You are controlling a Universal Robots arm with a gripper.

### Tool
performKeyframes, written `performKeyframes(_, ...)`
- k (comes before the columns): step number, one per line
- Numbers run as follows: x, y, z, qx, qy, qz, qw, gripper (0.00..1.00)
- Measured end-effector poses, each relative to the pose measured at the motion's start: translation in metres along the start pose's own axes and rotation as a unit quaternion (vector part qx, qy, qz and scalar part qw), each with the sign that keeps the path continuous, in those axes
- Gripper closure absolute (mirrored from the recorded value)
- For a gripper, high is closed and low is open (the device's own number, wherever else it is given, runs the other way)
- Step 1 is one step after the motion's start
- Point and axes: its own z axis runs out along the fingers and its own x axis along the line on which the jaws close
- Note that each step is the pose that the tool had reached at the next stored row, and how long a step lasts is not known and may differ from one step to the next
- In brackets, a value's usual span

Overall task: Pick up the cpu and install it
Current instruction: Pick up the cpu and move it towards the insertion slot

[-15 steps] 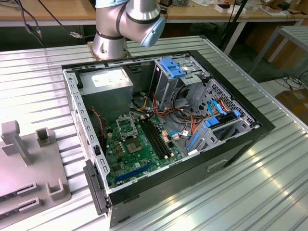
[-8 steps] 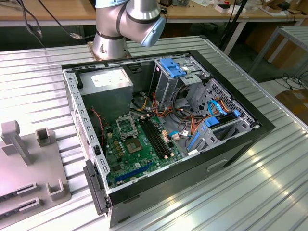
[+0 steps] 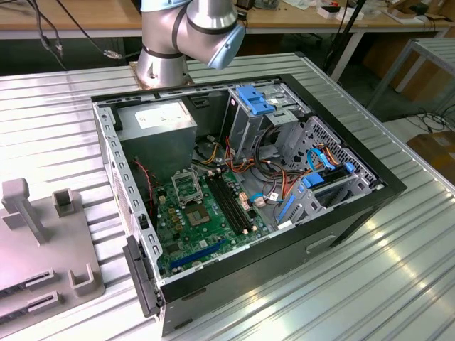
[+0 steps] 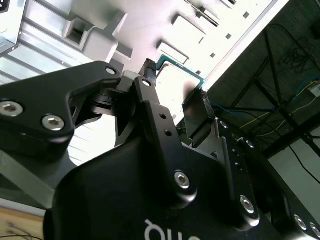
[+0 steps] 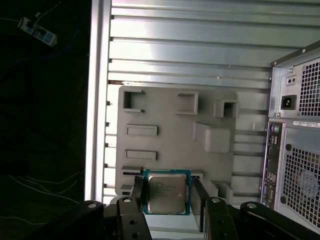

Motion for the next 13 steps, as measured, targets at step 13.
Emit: performKeyframes(13, -0.0144, -0.0008, -0.0006, 0.0000, 0.0000, 0.000, 1.00000, 0.53)
